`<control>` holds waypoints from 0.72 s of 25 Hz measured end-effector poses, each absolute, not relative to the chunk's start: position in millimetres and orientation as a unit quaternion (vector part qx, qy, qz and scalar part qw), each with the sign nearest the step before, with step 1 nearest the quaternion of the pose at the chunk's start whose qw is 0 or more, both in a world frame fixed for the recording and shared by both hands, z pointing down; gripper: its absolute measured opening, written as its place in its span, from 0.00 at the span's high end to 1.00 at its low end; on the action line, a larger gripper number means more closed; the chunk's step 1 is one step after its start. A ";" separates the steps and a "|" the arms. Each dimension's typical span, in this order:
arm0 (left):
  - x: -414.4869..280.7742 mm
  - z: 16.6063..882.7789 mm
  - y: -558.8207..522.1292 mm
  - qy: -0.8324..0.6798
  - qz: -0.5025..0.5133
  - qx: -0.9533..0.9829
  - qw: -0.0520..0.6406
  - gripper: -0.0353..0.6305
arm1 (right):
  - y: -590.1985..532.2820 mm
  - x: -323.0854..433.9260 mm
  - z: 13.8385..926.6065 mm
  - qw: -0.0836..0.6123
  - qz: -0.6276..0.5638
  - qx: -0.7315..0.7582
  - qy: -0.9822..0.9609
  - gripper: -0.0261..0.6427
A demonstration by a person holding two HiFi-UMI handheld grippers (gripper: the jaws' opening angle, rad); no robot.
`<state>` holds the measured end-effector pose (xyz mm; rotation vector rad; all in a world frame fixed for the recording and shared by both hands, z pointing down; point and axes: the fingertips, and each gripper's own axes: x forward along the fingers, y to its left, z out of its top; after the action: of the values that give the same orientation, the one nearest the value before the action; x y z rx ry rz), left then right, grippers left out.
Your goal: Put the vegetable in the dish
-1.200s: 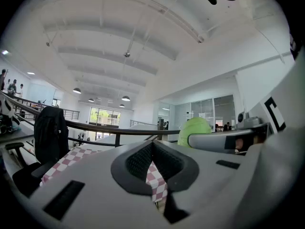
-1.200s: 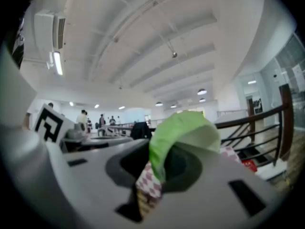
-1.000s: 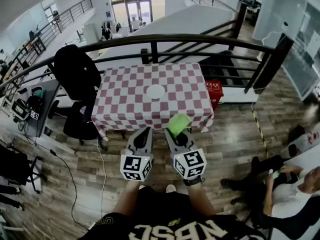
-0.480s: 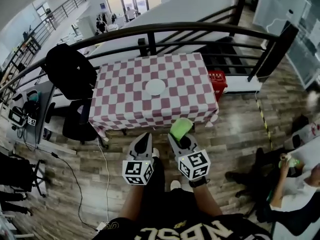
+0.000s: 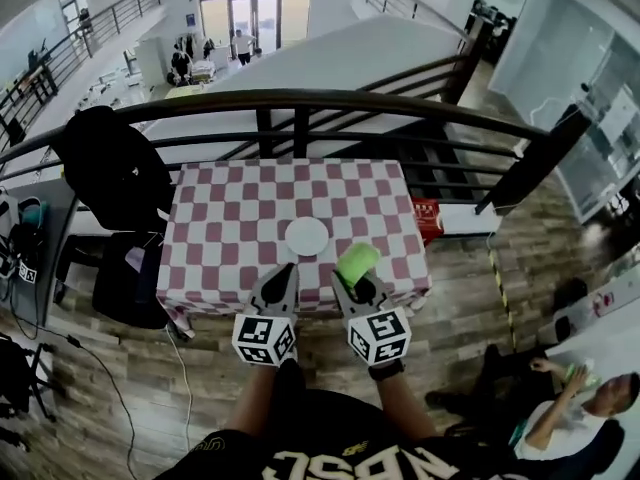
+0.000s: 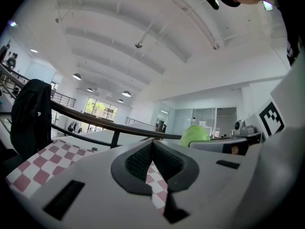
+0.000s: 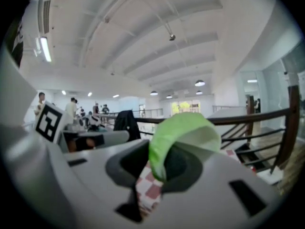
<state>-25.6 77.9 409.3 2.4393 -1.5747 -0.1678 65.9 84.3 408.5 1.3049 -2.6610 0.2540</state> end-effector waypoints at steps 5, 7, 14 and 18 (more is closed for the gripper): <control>-73.4 403.0 11.5 -0.547 -0.067 0.828 0.109 0.92 | 13.9 21.9 403.2 0.084 0.076 0.433 -0.894 0.83; -87.6 409.3 -4.8 -0.549 -0.060 0.826 0.112 0.92 | -1.7 6.7 410.0 0.088 0.087 0.434 -0.893 0.83; -104.7 450.8 -41.2 -0.543 -0.038 0.824 0.159 0.92 | -31.1 -13.4 458.5 0.127 0.143 0.419 -0.888 0.83; -108.3 474.4 -58.4 -0.537 -0.020 0.825 0.175 0.92 | -58.8 -3.0 483.6 0.111 0.197 0.435 -0.871 0.83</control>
<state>-108.3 -58.4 474.4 2.3371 -1.5223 -0.0572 -3.0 -58.8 483.6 1.2786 -2.5583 0.5799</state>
